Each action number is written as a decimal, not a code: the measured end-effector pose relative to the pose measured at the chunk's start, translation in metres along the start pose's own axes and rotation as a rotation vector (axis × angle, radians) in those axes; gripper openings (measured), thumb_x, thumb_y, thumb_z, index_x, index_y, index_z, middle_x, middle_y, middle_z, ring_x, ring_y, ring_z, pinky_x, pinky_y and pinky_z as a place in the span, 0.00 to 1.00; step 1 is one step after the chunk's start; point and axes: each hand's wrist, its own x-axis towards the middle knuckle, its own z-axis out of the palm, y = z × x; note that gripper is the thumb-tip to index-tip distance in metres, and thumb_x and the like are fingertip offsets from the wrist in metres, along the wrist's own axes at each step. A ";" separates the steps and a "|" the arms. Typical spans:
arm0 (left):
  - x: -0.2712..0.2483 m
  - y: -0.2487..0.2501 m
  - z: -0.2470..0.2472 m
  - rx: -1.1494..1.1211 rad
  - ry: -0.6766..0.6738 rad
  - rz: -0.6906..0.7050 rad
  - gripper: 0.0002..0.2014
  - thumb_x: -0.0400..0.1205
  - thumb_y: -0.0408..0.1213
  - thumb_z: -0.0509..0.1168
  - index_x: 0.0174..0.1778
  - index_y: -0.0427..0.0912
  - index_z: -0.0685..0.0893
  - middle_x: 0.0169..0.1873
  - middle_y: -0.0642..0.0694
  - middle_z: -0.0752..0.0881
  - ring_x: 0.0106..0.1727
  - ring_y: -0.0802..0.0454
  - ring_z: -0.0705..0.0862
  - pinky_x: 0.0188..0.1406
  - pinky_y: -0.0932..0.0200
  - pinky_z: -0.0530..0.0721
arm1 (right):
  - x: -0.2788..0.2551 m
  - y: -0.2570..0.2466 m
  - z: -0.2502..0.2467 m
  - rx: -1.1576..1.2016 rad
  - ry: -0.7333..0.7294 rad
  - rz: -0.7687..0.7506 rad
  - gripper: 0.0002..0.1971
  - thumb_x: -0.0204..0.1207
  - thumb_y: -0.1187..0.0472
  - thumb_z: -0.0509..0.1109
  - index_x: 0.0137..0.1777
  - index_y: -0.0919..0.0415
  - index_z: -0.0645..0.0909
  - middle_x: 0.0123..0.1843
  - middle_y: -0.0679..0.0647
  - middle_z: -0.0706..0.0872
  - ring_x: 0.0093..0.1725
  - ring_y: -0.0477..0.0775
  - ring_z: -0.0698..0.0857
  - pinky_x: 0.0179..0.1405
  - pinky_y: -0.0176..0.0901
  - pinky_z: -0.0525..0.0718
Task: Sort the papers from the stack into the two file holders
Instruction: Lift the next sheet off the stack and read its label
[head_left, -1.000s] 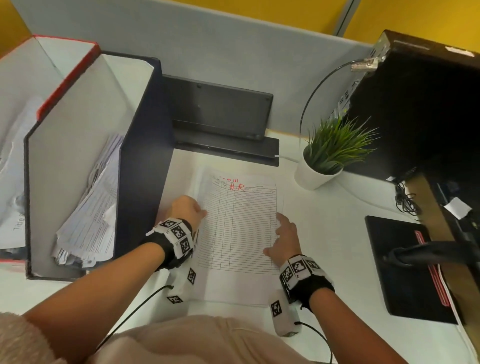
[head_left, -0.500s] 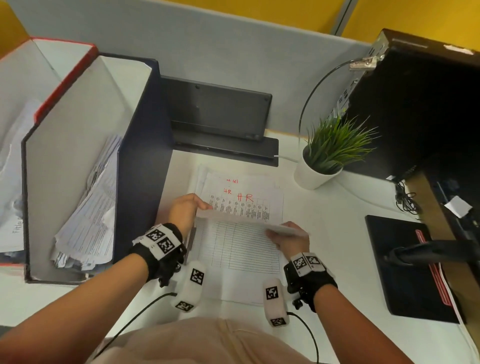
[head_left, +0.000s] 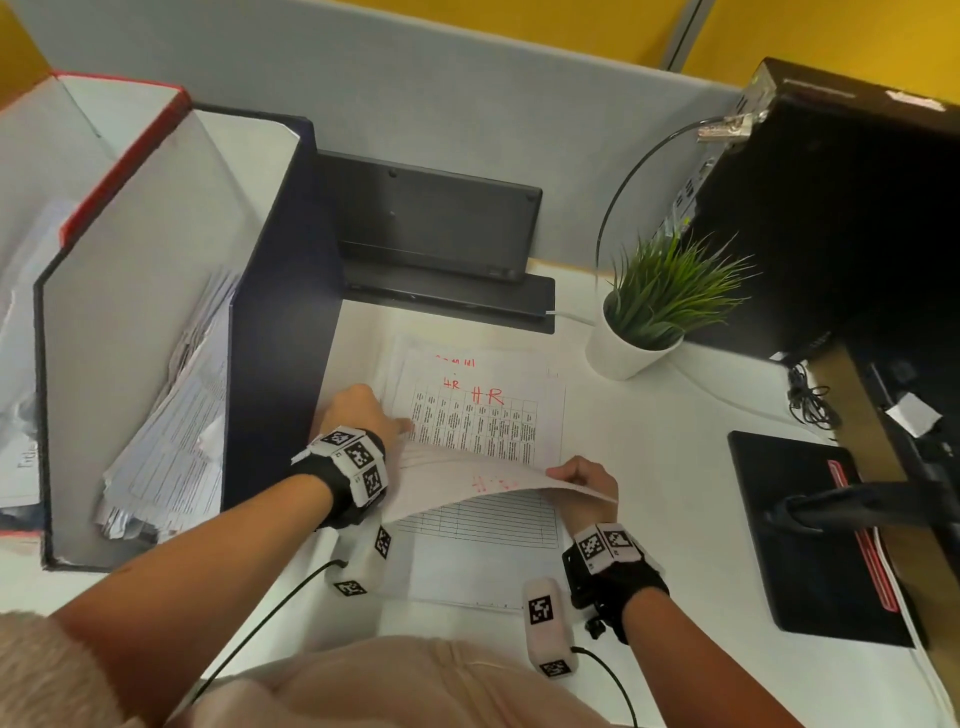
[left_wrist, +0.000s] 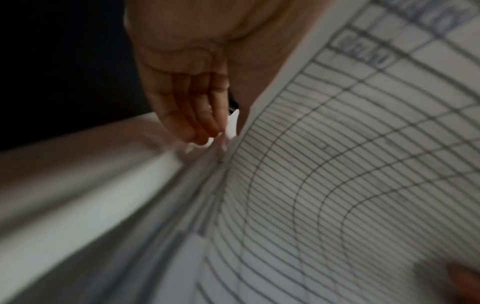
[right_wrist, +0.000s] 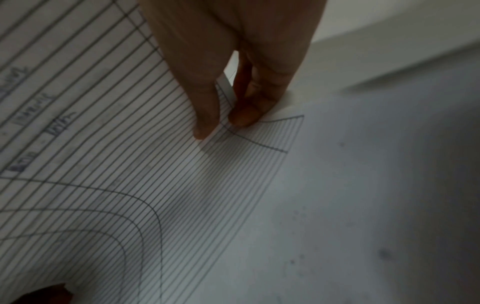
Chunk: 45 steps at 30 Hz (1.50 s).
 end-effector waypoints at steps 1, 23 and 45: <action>-0.001 0.001 -0.001 -0.011 0.017 0.017 0.19 0.69 0.48 0.77 0.39 0.34 0.82 0.30 0.41 0.83 0.25 0.50 0.77 0.21 0.63 0.73 | -0.001 -0.001 0.000 0.038 0.003 0.015 0.08 0.64 0.84 0.67 0.38 0.74 0.82 0.38 0.59 0.81 0.36 0.52 0.78 0.28 0.19 0.74; -0.029 0.000 0.003 -0.390 0.292 0.509 0.10 0.81 0.29 0.62 0.54 0.34 0.87 0.47 0.41 0.87 0.45 0.47 0.84 0.46 0.56 0.84 | 0.010 -0.006 0.005 0.029 0.029 0.021 0.13 0.58 0.68 0.84 0.32 0.59 0.80 0.31 0.49 0.83 0.32 0.46 0.81 0.33 0.26 0.78; 0.009 -0.009 -0.008 -0.181 -0.091 0.013 0.18 0.71 0.49 0.75 0.44 0.35 0.89 0.41 0.42 0.90 0.46 0.45 0.87 0.45 0.59 0.84 | 0.008 -0.009 -0.003 0.683 -0.029 0.339 0.29 0.64 0.84 0.54 0.06 0.59 0.67 0.11 0.49 0.68 0.11 0.47 0.70 0.14 0.27 0.71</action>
